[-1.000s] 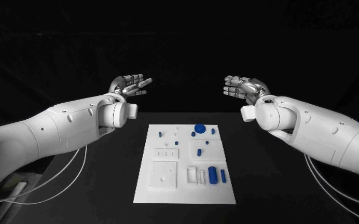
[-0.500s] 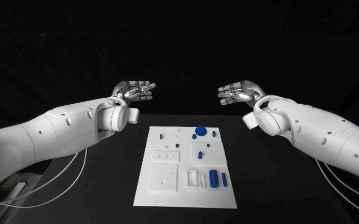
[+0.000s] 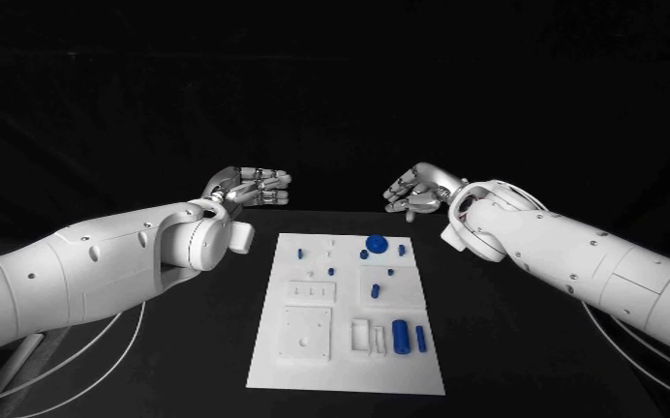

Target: Assemble the parts on the task board

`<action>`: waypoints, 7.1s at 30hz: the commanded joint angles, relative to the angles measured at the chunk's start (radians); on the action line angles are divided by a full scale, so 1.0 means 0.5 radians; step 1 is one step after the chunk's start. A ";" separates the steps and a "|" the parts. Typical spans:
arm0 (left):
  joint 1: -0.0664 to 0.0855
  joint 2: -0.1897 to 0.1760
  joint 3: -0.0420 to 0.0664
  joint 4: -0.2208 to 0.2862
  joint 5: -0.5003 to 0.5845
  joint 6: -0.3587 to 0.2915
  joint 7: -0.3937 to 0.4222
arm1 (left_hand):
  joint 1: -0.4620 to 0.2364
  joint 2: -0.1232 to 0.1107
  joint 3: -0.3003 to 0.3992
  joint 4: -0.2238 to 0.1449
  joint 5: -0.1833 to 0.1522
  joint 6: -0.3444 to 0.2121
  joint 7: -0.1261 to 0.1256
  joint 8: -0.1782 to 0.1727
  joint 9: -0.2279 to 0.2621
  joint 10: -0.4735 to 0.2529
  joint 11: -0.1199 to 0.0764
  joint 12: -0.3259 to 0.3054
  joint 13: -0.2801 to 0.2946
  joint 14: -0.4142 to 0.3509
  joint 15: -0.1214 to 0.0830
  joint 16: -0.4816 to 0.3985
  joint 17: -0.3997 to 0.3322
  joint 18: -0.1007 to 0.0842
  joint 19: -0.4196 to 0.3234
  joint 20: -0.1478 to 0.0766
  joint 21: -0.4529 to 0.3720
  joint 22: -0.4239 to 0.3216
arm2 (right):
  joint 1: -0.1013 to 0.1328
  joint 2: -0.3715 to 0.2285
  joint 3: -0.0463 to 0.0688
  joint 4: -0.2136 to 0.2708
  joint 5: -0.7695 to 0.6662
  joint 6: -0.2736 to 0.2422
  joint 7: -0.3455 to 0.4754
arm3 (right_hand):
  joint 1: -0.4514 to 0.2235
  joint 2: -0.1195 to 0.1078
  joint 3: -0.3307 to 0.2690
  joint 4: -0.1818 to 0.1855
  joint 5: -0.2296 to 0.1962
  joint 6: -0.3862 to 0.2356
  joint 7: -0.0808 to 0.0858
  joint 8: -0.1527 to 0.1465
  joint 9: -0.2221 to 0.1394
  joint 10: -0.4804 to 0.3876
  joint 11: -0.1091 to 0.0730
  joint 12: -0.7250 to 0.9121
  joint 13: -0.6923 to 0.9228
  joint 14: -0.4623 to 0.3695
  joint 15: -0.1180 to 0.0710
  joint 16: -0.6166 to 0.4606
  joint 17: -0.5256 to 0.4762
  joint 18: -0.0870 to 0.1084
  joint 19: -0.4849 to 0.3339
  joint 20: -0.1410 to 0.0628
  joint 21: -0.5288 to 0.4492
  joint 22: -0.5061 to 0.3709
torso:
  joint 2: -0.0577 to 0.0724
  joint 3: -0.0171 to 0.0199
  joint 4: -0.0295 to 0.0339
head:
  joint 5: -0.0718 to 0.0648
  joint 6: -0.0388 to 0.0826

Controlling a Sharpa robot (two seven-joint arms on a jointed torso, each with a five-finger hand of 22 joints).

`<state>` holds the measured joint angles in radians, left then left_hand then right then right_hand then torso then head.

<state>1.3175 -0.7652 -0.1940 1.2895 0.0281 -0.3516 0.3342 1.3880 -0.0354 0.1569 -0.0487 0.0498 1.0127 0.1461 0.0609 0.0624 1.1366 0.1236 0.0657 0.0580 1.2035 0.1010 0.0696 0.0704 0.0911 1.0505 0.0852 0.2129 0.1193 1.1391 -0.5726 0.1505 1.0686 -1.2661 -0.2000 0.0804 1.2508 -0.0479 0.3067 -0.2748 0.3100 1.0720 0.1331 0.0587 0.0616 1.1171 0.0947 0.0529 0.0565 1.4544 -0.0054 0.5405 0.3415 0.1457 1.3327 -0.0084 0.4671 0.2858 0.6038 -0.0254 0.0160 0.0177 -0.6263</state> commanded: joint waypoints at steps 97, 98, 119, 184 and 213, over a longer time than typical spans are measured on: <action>0.049 -0.187 0.006 0.518 -0.106 0.178 0.036 | -0.082 0.039 -0.019 -0.133 0.008 0.014 -0.002 0.002 0.001 -0.006 0.002 -0.013 -0.001 -0.005 0.008 -0.006 -0.001 -0.029 -0.066 0.009 0.102 -0.003 | -0.099 0.288 -0.087 -0.200 -1.219 -0.514 -0.473 | 0.040 -0.072 0.637 0.031 -0.518 0.386 -0.100 0.011 0.024 0.439 -0.128 0.012 0.011 -0.035 -0.095 0.720 0.216 -0.082 0.136 -0.136 0.572 1.612 | 0.428 -0.0755 0.110 | -0.099 0.167; 0.049 -0.188 0.006 0.516 -0.106 0.173 0.035 | -0.082 0.039 -0.019 -0.133 0.008 0.014 -0.002 0.002 0.001 -0.006 0.002 -0.013 -0.001 -0.005 0.008 -0.006 -0.001 -0.029 -0.066 0.009 0.102 -0.003 | -0.099 0.289 -0.087 -0.195 -1.213 -0.528 -0.482 | 0.040 -0.072 0.637 0.031 -0.518 0.386 -0.100 0.011 0.024 0.439 -0.128 0.012 0.011 -0.035 -0.095 0.720 0.216 -0.082 0.136 -0.136 0.572 1.612 | 0.429 -0.0751 0.109 | -0.100 0.167; 0.050 -0.150 0.006 0.496 -0.105 0.154 0.044 | -0.081 0.034 -0.033 -0.133 0.006 0.014 0.000 0.003 0.001 -0.022 0.007 -0.012 -0.001 -0.009 0.011 -0.006 -0.001 -0.029 -0.069 0.011 0.100 -0.009 | -0.054 0.541 -0.077 -0.366 -1.236 -0.627 -0.614 | 0.042 -0.086 0.663 0.031 -0.517 0.393 -0.102 0.010 0.021 0.441 -0.128 0.010 0.010 -0.030 -0.099 0.694 0.241 -0.082 0.172 -0.140 0.495 1.795 | 0.443 -0.0794 0.112 | -0.138 0.204; 0.122 -0.127 0.005 0.495 -0.115 0.125 0.028 | -0.061 0.042 -0.041 -0.136 0.007 0.017 0.000 0.003 0.001 -0.025 0.007 -0.013 -0.001 -0.009 0.011 -0.006 -0.001 -0.028 -0.068 0.010 0.108 -0.026 | -0.016 0.669 -0.050 -0.468 -1.241 -0.569 -0.598 | 0.034 -0.084 0.666 0.013 -0.505 0.395 -0.102 0.010 0.020 0.440 -0.127 0.011 0.010 -0.032 -0.102 0.694 0.249 -0.083 0.286 -0.141 0.204 2.141 | 0.496 -0.1082 0.127 | -0.086 0.217; 0.141 -0.100 0.005 0.492 -0.127 0.131 0.017 | -0.061 0.042 -0.041 -0.136 0.007 0.017 0.000 0.003 0.001 -0.025 0.007 -0.013 -0.001 -0.009 0.011 -0.006 -0.001 -0.028 -0.068 0.010 0.108 -0.026 | 0.001 0.720 -0.053 -0.551 -1.250 -0.434 -0.660 | 0.030 -0.083 0.665 0.015 -0.495 0.387 -0.100 0.010 0.020 0.432 -0.125 0.011 0.010 -0.032 -0.099 0.690 0.246 -0.084 0.291 -0.138 0.165 2.151 | 0.503 -0.1156 0.123 | -0.084 0.213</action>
<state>1.3847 -0.8176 -0.1923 1.5333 -0.0289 -0.2898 0.3398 1.3578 -0.0159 0.1395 -0.1142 0.0494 1.0144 0.1444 0.0609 0.0615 1.1328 0.1274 0.0657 0.0573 1.2005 0.1038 0.0696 0.0708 0.0852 1.0237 0.0910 0.2646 0.1076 1.1417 -0.2122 0.1254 0.7972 -1.8820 -0.4568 -0.2383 1.2662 -0.0950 0.6362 -0.2678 0.0582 1.2596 0.0842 0.0584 0.0660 1.3221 0.0421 0.0517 0.0605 1.4375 -0.0493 0.8904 0.4654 0.0925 1.4578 -0.0766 0.5555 1.3076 0.8548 -0.0828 0.0774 -0.0244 -0.5185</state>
